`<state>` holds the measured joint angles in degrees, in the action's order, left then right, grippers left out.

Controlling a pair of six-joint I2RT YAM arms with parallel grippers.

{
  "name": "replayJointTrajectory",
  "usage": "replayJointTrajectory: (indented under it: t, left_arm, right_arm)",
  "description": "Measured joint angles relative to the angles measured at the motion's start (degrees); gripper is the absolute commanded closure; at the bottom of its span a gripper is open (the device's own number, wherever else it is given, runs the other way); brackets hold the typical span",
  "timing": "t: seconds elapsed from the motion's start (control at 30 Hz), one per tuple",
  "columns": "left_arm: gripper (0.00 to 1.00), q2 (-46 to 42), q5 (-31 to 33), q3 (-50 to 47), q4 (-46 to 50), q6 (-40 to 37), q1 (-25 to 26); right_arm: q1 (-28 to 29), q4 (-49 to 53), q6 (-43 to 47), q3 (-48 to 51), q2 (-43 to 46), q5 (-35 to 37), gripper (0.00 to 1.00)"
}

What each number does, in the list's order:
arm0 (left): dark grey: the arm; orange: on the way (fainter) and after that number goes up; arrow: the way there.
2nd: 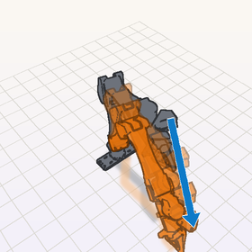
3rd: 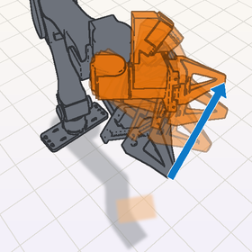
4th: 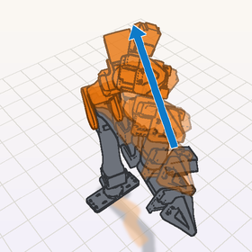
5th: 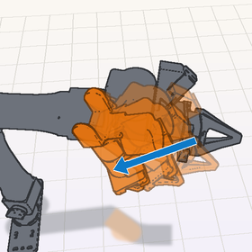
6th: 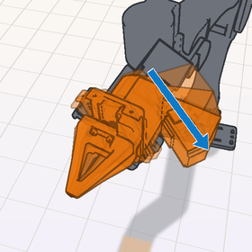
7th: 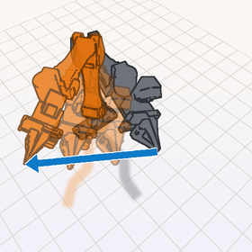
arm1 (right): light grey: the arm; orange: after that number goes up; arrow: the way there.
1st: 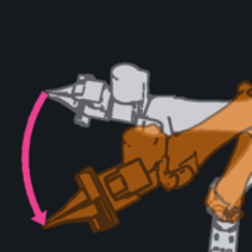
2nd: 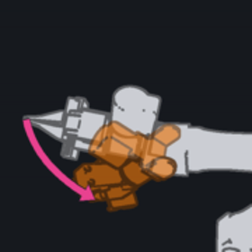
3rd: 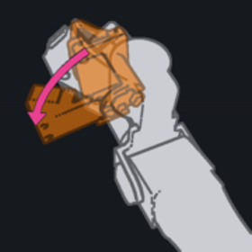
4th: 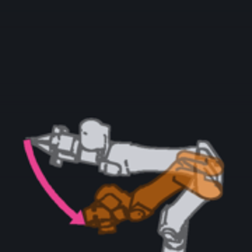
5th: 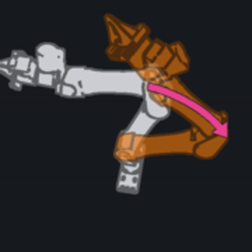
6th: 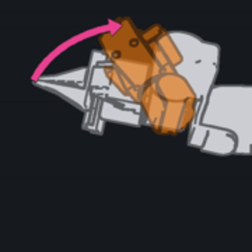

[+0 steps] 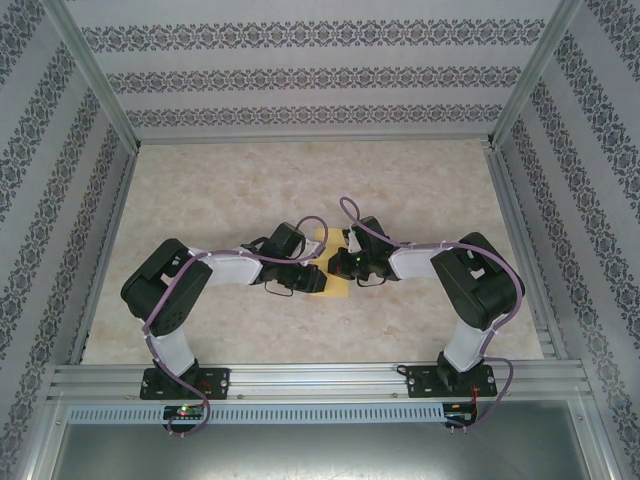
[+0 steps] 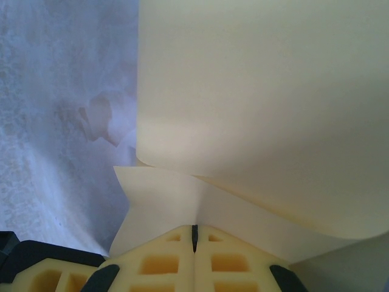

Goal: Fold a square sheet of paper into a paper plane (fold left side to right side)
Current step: Fold the triangle a second time at the center of the table.

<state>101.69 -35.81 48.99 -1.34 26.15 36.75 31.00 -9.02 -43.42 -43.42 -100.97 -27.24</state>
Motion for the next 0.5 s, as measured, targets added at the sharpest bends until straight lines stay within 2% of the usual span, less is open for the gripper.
replayJointTrajectory:
  t: [0.5]
  left_arm:
    - [0.83,-0.1,0.3,-2.9,-2.9,0.5,0.0]
  right_arm:
    - [0.0,1.6,0.3,-0.7,0.0,0.0,1.00]
